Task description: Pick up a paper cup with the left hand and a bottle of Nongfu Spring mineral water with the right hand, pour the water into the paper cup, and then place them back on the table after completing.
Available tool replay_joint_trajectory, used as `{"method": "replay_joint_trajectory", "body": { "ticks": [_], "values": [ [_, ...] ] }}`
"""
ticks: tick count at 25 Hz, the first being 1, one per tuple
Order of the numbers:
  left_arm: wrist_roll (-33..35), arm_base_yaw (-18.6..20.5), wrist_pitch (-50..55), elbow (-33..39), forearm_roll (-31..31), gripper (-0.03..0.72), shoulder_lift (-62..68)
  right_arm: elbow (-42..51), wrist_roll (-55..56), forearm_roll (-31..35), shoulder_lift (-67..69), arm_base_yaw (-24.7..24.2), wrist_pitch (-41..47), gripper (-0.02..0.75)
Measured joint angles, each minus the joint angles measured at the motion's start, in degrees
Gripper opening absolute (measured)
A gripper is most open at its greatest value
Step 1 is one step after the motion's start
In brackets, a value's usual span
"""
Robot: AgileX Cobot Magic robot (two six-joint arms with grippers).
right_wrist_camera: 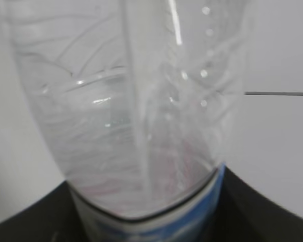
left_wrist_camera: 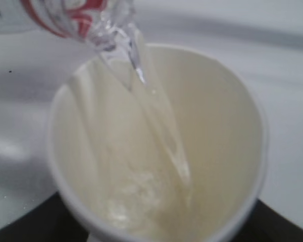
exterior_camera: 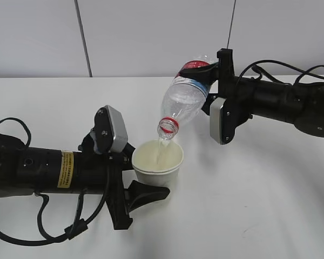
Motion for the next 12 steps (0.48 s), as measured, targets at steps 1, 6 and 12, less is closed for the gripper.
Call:
{"method": "replay_joint_trajectory", "body": {
  "ticks": [1, 6, 12],
  "values": [
    [0.0, 0.0, 0.0, 0.0, 0.1, 0.422, 0.0, 0.0, -0.4, 0.0, 0.0, 0.0, 0.0, 0.388],
    [0.0, 0.0, 0.0, 0.0, 0.2, 0.422, 0.0, 0.0, -2.2, 0.3, 0.0, 0.0, 0.0, 0.388],
    [0.0, 0.0, 0.3, 0.0, 0.2, 0.422, 0.1, 0.0, -2.6, 0.5, 0.0, 0.0, -2.0, 0.388]
  ]
}}
